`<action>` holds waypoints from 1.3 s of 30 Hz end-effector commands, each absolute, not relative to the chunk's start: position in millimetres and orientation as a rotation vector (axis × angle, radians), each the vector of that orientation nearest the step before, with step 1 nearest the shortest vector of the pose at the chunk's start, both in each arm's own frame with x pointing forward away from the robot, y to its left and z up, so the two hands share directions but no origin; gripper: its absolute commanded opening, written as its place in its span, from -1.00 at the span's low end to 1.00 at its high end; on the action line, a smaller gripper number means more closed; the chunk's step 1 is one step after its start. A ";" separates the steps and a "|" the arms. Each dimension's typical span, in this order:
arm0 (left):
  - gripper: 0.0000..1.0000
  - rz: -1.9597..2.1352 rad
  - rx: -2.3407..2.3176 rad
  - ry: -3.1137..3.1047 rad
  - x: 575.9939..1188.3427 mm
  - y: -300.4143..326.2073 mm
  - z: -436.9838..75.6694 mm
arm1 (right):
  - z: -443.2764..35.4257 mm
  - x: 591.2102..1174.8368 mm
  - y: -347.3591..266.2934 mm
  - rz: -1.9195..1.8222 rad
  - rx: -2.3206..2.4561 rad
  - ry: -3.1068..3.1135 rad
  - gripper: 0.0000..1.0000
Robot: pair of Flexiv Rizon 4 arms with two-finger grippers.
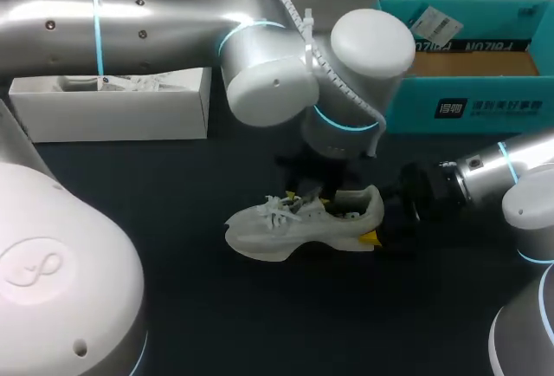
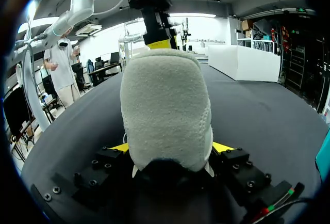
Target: Take the shoe out of the shoebox, open the shoe tongue, remove and reinsert the insole, then place the shoe into the shoebox
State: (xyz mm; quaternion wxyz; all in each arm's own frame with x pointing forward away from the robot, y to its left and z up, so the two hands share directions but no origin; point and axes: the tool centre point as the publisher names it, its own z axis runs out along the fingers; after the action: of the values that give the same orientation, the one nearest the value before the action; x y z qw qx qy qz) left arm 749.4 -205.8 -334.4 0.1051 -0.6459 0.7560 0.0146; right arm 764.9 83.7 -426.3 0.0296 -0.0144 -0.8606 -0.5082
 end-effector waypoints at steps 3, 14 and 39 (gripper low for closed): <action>-0.13 -0.031 -1.932 2.313 742.3 -188.9 -320.1 | -431.8 763.5 86.3 -1.563 -0.047 -2.657 -1.00; -1.00 -0.064 -1.995 2.484 734.9 -181.6 -307.9 | -431.8 763.5 86.3 -1.563 -0.047 -2.657 -1.00; -1.00 -0.141 -2.289 2.346 744.2 -120.3 -300.7 | -431.8 763.5 86.3 -1.563 -0.047 -2.657 -1.00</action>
State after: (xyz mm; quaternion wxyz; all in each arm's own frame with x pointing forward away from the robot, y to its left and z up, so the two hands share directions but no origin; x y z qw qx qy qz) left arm 743.4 -127.4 -295.7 -0.0417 -0.6963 0.7163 -0.0179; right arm 764.9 83.7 -426.3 0.0297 -0.0144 -0.8606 -0.5082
